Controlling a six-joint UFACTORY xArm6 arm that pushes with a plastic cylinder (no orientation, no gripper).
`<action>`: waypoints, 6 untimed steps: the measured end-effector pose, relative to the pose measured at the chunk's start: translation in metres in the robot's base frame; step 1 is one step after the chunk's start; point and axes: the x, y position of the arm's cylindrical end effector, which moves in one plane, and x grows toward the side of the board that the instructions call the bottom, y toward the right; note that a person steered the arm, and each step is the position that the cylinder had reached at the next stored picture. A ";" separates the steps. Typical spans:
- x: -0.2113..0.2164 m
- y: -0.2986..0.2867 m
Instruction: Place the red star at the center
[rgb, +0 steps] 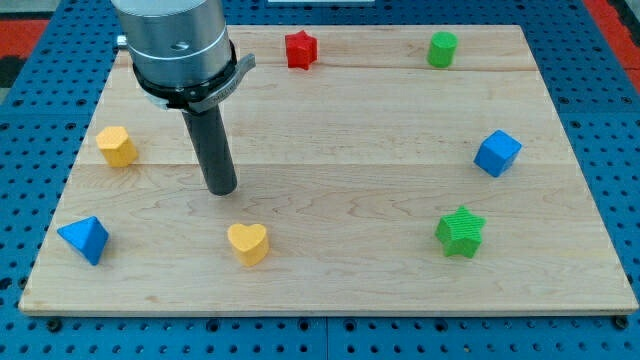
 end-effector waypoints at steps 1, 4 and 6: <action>0.000 0.000; 0.001 0.007; -0.007 0.071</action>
